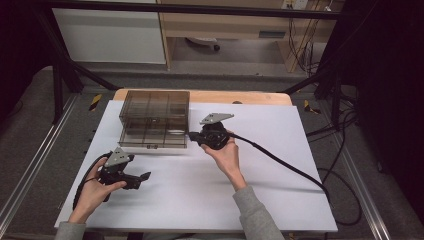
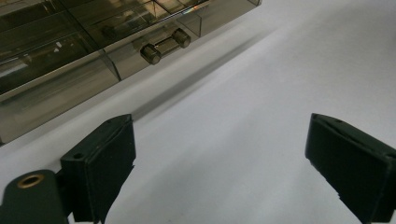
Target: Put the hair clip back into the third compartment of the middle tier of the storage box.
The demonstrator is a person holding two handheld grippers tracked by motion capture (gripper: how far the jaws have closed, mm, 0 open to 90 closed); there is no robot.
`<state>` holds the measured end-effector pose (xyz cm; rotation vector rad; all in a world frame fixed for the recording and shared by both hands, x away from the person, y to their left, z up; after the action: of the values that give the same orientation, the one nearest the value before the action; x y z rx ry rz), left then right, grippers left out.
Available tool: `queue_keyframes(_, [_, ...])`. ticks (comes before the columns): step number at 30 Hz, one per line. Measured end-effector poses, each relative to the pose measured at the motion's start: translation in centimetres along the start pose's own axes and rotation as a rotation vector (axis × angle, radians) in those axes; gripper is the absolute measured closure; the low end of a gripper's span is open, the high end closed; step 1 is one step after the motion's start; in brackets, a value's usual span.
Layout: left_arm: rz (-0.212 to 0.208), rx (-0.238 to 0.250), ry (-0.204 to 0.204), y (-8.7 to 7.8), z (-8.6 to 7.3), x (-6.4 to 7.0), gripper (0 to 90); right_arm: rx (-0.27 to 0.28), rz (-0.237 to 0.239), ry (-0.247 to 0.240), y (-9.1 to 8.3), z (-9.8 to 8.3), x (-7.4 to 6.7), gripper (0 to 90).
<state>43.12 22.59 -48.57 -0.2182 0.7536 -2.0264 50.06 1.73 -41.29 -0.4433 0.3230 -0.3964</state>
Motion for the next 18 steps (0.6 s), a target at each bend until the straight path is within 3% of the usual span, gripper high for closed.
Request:
queue_keyframes(7, [0.000,0.001,-0.001,0.0,0.0,0.0,8.4,-0.007,0.002,-0.011,0.7,0.4,-0.2,89.3])
queue_keyframes(18, [-0.001,-0.001,0.000,0.0,0.0,0.0,8.3,0.002,-0.005,0.009,1.4,0.4,0.5,89.4])
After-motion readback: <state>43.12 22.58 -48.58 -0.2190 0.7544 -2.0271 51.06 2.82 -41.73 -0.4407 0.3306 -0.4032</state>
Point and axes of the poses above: each handheld gripper's, and its own axes: y roughly forward along the jaws, z roughly out of its top, x roughly to its right, the point moved 9 cm from there along y, roughly forward along the jaws, and after that the axes turned 12 degrees about z, right-handed, at the moved point
